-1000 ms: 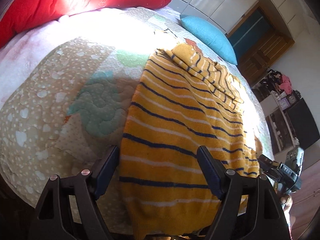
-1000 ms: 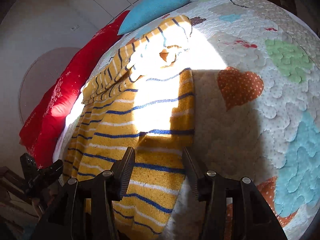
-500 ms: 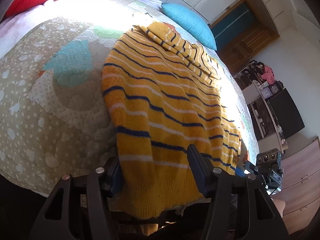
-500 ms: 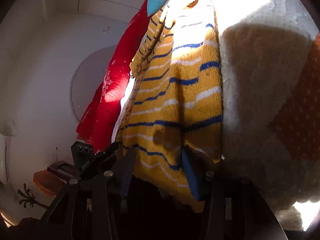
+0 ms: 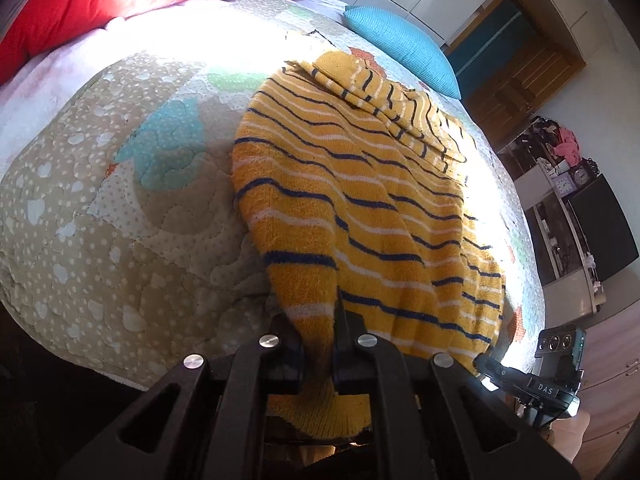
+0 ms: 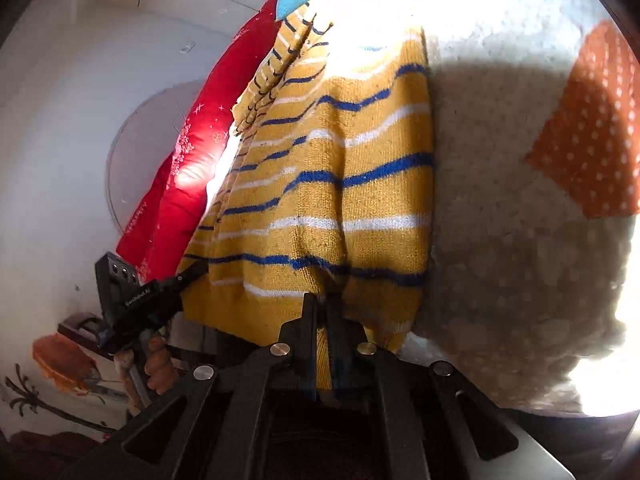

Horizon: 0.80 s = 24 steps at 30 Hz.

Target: Fold small clothes

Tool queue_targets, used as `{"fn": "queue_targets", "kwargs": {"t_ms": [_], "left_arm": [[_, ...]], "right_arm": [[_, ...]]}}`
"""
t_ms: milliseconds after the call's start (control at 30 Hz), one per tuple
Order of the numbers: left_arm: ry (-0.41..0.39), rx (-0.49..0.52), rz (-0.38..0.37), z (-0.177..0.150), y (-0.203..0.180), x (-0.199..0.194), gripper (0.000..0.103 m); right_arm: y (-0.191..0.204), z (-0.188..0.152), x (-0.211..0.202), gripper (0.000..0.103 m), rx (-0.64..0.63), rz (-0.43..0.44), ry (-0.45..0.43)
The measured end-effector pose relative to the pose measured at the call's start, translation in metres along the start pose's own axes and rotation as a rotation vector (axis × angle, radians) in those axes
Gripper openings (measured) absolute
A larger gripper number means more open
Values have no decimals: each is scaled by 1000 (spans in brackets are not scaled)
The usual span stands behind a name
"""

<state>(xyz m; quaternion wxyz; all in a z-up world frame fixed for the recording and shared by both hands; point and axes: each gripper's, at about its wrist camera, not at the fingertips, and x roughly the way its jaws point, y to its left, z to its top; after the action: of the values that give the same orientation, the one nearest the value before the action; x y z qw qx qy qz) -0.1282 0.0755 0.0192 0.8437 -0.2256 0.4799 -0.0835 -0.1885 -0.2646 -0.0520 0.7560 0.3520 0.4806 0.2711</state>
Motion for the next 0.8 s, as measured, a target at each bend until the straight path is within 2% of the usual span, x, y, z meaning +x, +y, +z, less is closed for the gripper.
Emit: {"fn": "queue_targets", "kwargs": {"t_ms": [33,100,167,267,367,433,467,533,633,700,800], "left_arm": [[-3,5,6,-1,-1,-1,8],[1,10,17,-2,-1,2,8],[17,5,10,-4,0,7,8],[33,-18,7,-4,4,14,9],[36,-52,-28,-3,10,14,18],[26,-54,-51,-3,13,11,35],[23,-50,-67,-3,14,10,40],[31,-45,-110,-4,15,11,55],[38,-42,-159,-4,13,15,72],[33,-43,-165,-4,11,18,75],[31,-30,-149,-5,6,21,75]], "right_arm": [[3,-2,-5,11,-21,-44,-10],[1,-4,-13,39,-34,-106,-19],[-5,-8,-17,45,-17,-95,-41],[-22,-2,-13,46,35,-86,-38],[-29,3,-9,46,55,-71,-39],[-31,1,-11,46,58,-51,-53],[-37,-1,-17,46,69,-37,-58],[-43,1,-16,46,101,6,-65],[-42,8,0,48,98,87,-42],[-39,10,16,48,95,147,-3],[-30,10,33,48,76,176,40]]}}
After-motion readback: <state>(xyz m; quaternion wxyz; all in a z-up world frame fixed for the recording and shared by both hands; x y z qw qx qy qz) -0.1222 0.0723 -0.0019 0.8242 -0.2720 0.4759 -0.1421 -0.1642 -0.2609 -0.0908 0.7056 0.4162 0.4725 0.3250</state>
